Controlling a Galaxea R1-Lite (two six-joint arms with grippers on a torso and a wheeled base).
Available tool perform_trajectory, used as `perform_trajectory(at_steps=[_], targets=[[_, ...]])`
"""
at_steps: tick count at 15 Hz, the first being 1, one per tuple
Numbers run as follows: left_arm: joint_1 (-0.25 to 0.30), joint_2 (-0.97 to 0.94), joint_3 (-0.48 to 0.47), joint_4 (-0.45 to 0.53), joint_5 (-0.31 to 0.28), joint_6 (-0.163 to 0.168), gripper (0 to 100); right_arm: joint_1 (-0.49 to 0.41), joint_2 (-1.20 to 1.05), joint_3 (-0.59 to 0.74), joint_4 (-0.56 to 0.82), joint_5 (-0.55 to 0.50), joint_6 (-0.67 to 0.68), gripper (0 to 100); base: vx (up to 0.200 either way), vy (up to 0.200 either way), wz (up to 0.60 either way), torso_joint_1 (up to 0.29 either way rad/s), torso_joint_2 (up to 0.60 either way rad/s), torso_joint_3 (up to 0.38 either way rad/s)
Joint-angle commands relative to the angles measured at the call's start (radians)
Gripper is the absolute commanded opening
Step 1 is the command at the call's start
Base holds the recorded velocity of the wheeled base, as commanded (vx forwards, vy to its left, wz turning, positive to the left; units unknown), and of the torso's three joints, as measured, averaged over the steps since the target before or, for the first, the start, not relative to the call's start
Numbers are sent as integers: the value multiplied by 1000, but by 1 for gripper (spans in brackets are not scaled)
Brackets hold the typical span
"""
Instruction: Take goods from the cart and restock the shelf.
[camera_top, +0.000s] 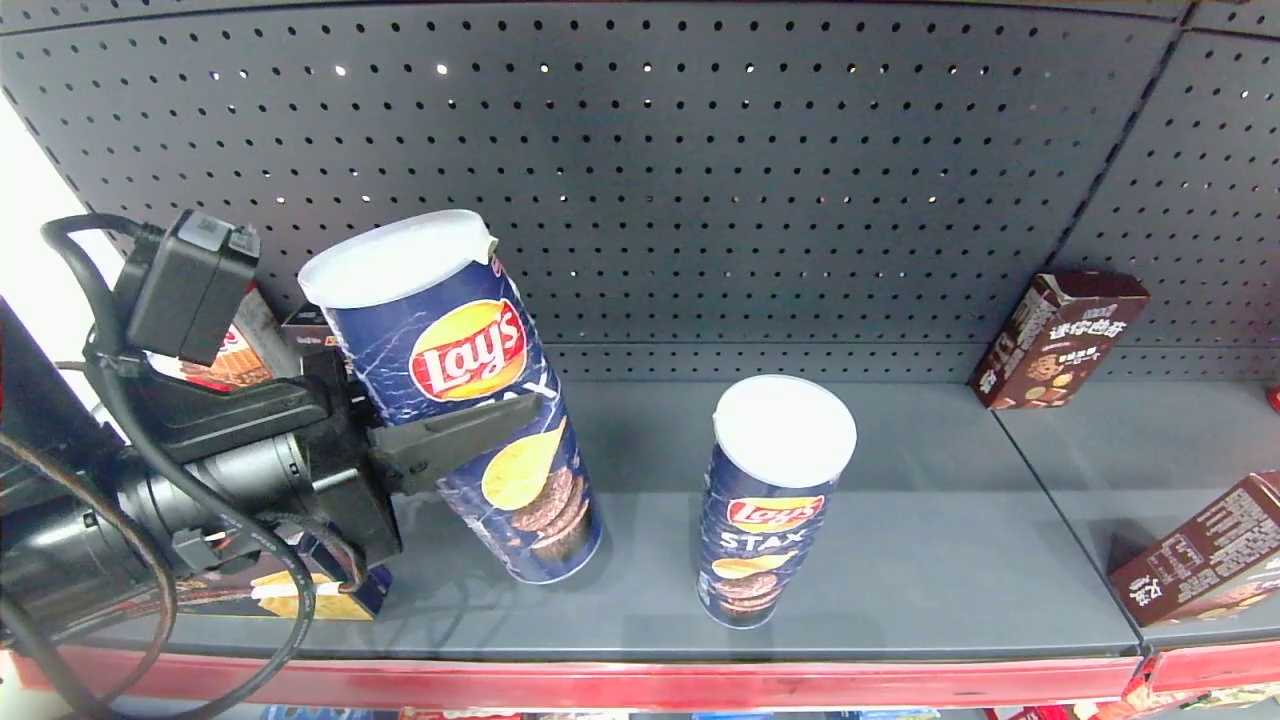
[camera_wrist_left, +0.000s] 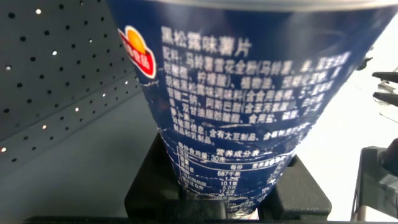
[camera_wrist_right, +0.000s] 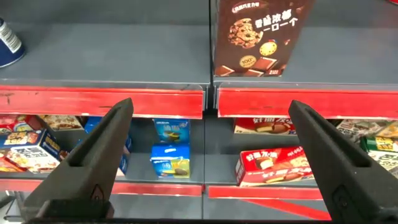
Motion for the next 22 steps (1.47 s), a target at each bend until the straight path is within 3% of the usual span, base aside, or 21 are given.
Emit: perform_trajectory(at_steps=[1,5,7,8,10,12,15,16,18,22], targets=[[-2,11,-22,8,-2,1,0,0,2,1,0,0,0,100,0,0,0,0,0,0],[1,50,-94,51,3,7,0,0,2,1,0,0,0,100,0,0,0,0,0,0],[-2,70,-121,77,4,63,0,0,2,1,0,0,0,100,0,0,0,0,0,0],[-1,113,-137,94,36,130,0,0,2,1,0,0,0,100,0,0,0,0,0,0],[-10,125,-172,132,36,132,0,0,2,1,0,0,0,100,0,0,0,0,0,0],[-2,169,-279,249,-17,135,0,0,2,1,0,0,0,100,0,0,0,0,0,0],[-13,231,-324,256,-22,138,0,0,2,1,0,0,0,100,0,0,0,0,0,0],[-24,272,-376,279,-22,139,0,0,2,1,-2,0,0,100,0,0,0,0,0,0],[-37,389,-477,276,-24,182,0,0,2,1,0,0,0,100,0,0,0,0,0,0],[-42,570,-690,285,-27,185,0,0,2,1,0,0,0,100,0,0,0,0,0,0]])
